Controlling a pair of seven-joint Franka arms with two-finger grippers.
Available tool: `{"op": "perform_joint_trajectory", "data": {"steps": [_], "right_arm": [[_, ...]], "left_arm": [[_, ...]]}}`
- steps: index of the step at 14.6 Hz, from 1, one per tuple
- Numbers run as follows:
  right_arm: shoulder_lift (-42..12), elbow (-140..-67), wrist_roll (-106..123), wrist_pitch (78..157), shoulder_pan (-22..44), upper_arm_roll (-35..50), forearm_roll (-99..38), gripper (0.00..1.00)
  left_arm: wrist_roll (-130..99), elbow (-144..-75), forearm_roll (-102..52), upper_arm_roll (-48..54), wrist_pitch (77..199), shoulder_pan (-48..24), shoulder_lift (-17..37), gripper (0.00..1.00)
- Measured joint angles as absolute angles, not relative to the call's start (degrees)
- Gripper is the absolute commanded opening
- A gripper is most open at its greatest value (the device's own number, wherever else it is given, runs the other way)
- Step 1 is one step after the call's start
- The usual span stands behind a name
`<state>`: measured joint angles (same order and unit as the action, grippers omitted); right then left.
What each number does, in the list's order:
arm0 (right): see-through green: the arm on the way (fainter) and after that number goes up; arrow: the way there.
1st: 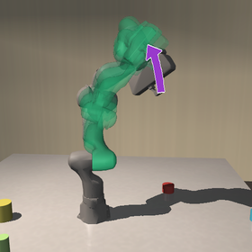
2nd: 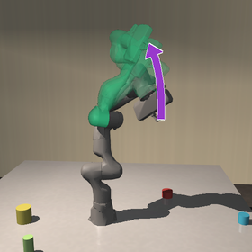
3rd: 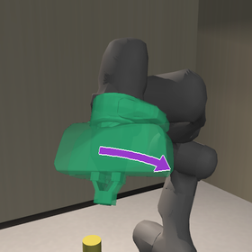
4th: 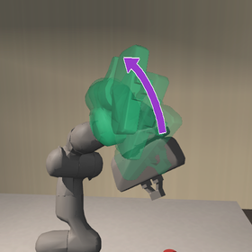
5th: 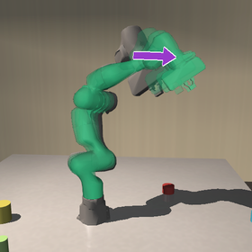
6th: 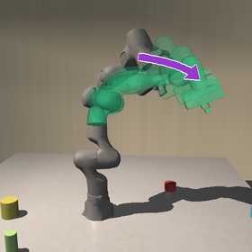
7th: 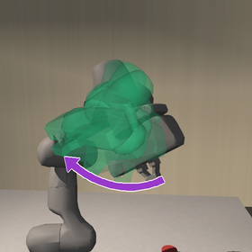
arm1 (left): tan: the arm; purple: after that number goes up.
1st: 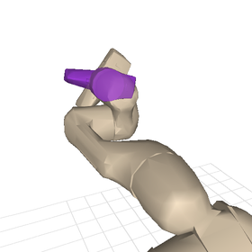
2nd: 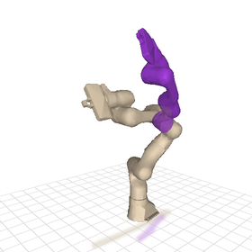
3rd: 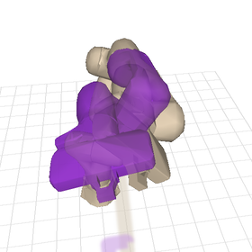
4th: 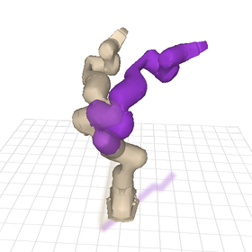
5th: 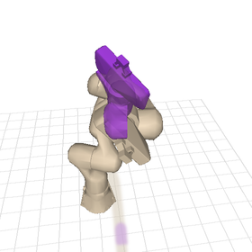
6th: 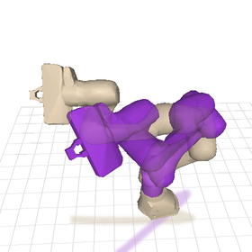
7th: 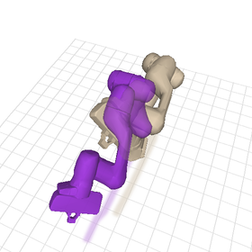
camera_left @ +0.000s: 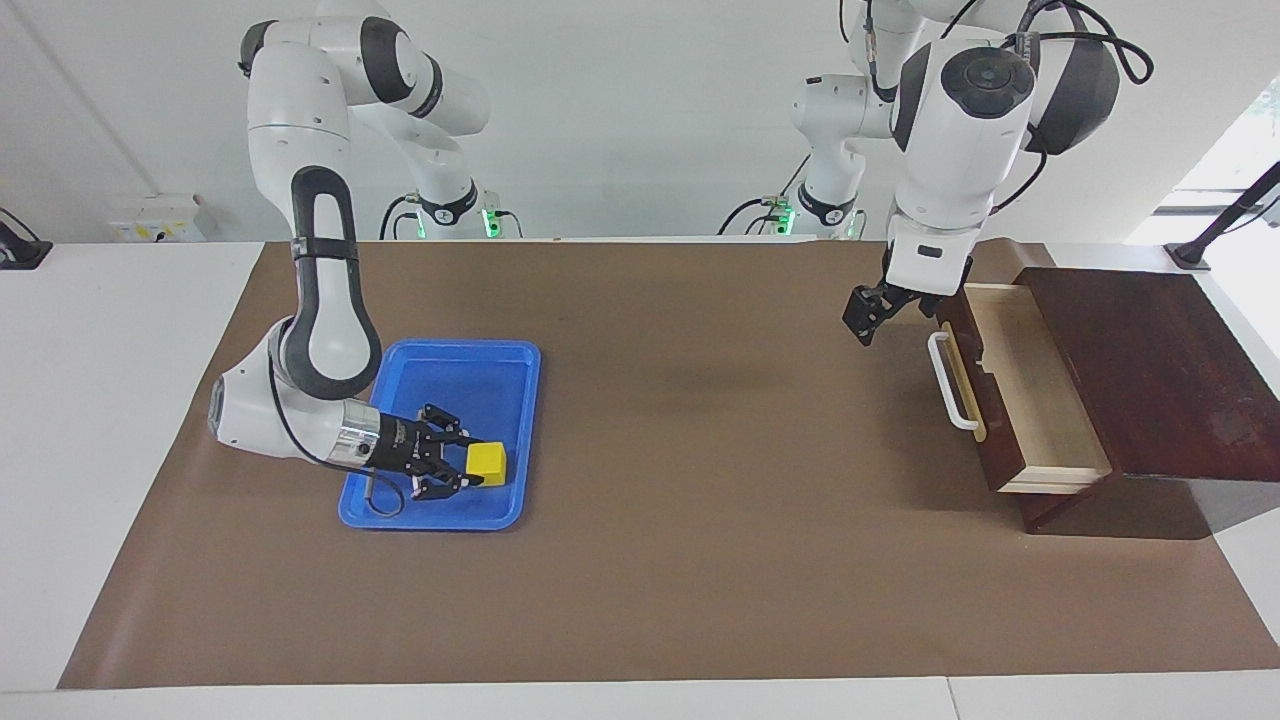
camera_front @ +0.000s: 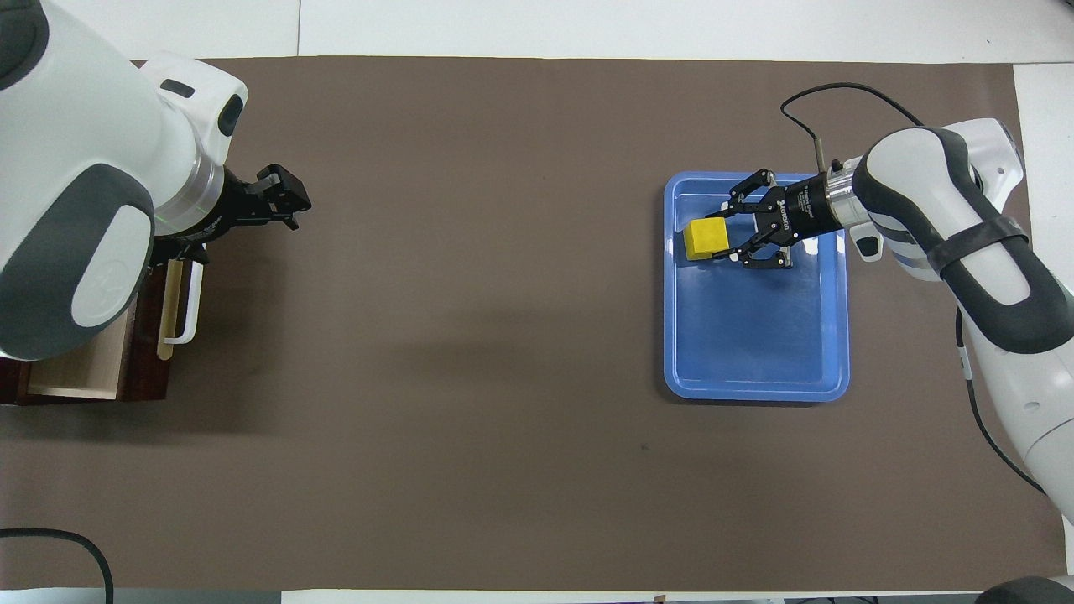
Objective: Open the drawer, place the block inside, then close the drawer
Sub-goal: 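Lift the cube with the right gripper while the left gripper reaches toward it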
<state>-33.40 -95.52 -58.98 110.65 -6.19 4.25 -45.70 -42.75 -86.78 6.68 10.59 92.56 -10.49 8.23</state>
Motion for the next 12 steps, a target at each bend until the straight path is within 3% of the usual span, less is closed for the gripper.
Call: {"op": "perform_joint_trajectory", "data": {"steps": [5,12], "right_arm": [[-33.01,-94.42,-59.83,110.4,-6.06,4.32,-45.63,0.0],[-28.8,-84.06,-72.16,105.93,-1.57,5.03,-43.46,0.0]], "left_arm": [[-59.41,-85.86,2.43,10.68,92.54,-14.02,8.41,1.0],[-82.11,-85.77,0.87,10.73,93.91,-15.52,8.46,1.0]]}}
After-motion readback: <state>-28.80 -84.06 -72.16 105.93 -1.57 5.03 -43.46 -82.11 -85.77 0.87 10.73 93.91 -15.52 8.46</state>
